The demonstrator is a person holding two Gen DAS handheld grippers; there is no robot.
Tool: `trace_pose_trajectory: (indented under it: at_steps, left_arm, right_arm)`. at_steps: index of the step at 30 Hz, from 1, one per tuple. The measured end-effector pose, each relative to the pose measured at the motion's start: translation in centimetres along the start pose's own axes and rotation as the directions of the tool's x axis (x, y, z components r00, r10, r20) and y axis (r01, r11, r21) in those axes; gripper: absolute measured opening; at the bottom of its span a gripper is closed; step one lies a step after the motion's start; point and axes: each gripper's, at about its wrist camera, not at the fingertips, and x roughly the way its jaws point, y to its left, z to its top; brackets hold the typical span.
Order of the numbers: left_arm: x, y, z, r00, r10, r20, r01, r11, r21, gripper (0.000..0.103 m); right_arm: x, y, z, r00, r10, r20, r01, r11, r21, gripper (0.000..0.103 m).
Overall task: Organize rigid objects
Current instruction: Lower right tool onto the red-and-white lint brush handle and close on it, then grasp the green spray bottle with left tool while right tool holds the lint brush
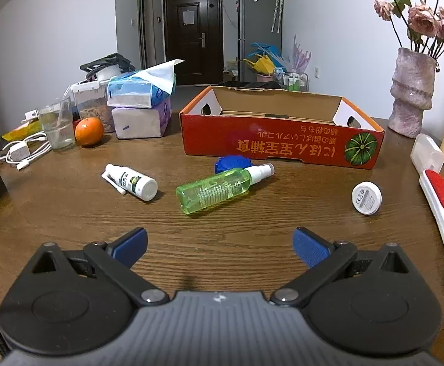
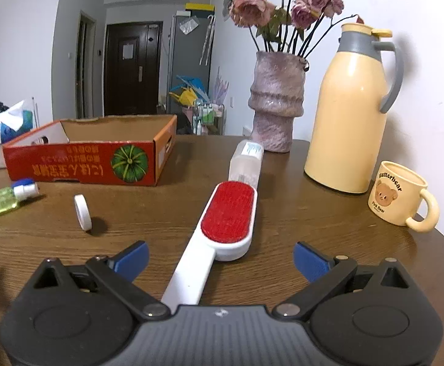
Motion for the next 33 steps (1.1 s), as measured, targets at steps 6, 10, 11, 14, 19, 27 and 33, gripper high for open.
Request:
trace_pose_trajectory:
  at_steps: [6, 10, 11, 14, 19, 27, 33]
  left_arm:
    - [0.7, 0.6, 0.1, 1.0, -0.005, -0.025, 0.004, 1.0, -0.026, 0.103]
    - [0.9, 0.9, 0.1, 1.0, 0.003, -0.029, -0.004, 0.999, -0.04, 0.103]
    - [0.9, 1.0, 0.1, 1.0, 0.003, -0.03, -0.004, 0.999, -0.042, 0.103]
    - [0.9, 1.1, 0.1, 1.0, 0.008, -0.029, -0.01, 0.999, -0.046, 0.103]
    - [0.9, 1.2, 0.2, 1.0, 0.009, -0.028, -0.01, 0.999, -0.053, 0.103]
    - [1.1, 1.3, 0.2, 0.999, 0.012, -0.032, -0.014, 0.998, -0.057, 0.103]
    - [1.2, 1.4, 0.2, 0.999, 0.013, -0.033, -0.015, 0.998, -0.063, 0.103]
  right_arm:
    - [2.9, 0.1, 0.7, 0.999, -0.027, -0.039, 0.026, 0.999, -0.026, 0.101]
    - [5.4, -0.1, 1.6, 0.996, -0.06, -0.071, 0.058, 0.998, -0.029, 0.101]
    - [5.9, -0.2, 1.7, 0.995, -0.063, -0.082, 0.061, 0.998, -0.026, 0.1]
    - [7.6, -0.3, 2.1, 0.991, -0.066, -0.12, 0.065, 0.998, -0.014, 0.094]
    - [9.0, -0.4, 2.6, 0.987, -0.059, -0.147, 0.061, 0.998, 0.012, 0.083]
    - [8.9, -0.5, 2.6, 0.991, -0.003, -0.132, 0.008, 0.999, 0.031, 0.055]
    - [7.6, 0.0, 2.4, 0.996, 0.019, -0.092, -0.018, 1.0, 0.009, 0.055]
